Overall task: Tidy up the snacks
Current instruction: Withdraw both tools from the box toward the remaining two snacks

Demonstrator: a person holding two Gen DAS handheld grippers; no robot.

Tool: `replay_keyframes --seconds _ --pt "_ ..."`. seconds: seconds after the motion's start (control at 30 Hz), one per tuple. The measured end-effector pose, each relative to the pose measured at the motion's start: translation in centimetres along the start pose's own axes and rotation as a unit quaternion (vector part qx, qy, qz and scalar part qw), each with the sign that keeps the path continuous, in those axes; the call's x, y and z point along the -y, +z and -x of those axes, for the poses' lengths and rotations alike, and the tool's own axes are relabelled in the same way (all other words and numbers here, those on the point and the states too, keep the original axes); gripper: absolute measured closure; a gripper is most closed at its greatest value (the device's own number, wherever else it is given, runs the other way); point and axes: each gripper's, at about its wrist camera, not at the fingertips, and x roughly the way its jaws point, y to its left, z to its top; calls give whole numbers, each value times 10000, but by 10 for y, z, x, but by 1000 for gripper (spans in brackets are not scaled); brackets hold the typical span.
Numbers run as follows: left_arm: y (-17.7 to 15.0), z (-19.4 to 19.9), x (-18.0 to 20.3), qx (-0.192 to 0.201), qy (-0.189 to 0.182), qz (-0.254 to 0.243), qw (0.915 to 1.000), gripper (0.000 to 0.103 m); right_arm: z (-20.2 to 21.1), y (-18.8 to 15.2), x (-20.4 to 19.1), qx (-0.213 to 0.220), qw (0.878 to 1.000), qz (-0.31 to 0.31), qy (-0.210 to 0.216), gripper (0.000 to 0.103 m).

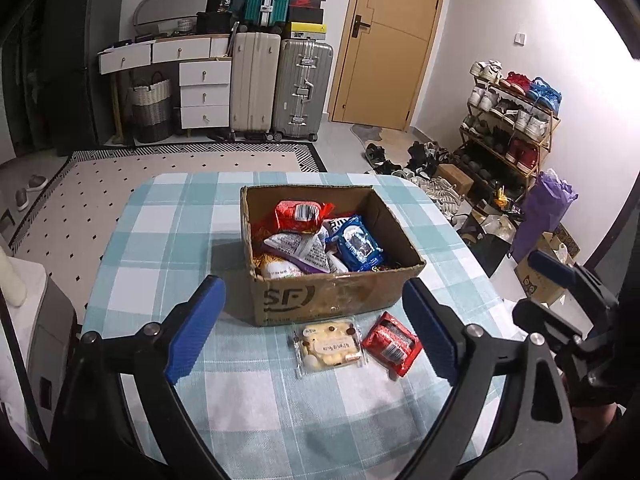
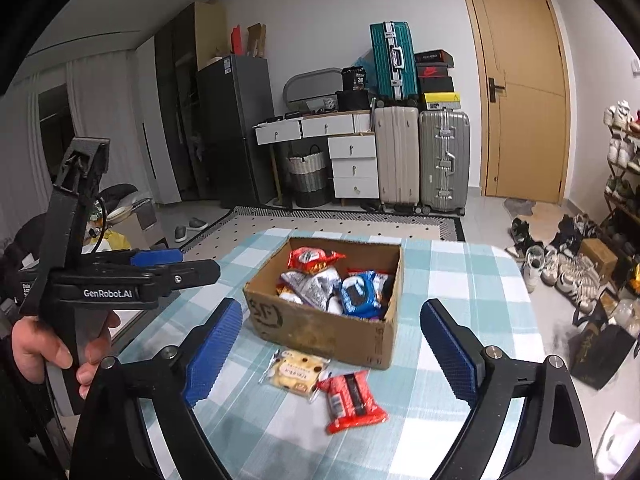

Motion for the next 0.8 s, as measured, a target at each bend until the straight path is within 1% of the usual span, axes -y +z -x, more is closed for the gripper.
replay_keyframes --seconds 0.1,0.27,0.4,0.47,0.7,0.8 --pt "-8 -1 -1 21 40 37 10000 7 -2 -11 2 -76 9999 -77 10 11" --pt "-20 -10 -4 16 112 121 9999 7 -13 -25 9 -213 9995 -230 21 11" --pt "-27 -18 -9 12 223 210 9995 2 -23 -36 15 -332 9989 -329 30 11" --pt "-32 -24 -12 -7 239 245 9994 1 -29 -41 19 -394 9985 -379 41 11" --pt "-49 -51 -21 -272 300 402 9984 1 -55 -64 30 -715 9959 -548 65 11" --pt "-56 -59 -24 -293 379 429 9979 1 -69 -74 33 -864 9946 -564 71 11"
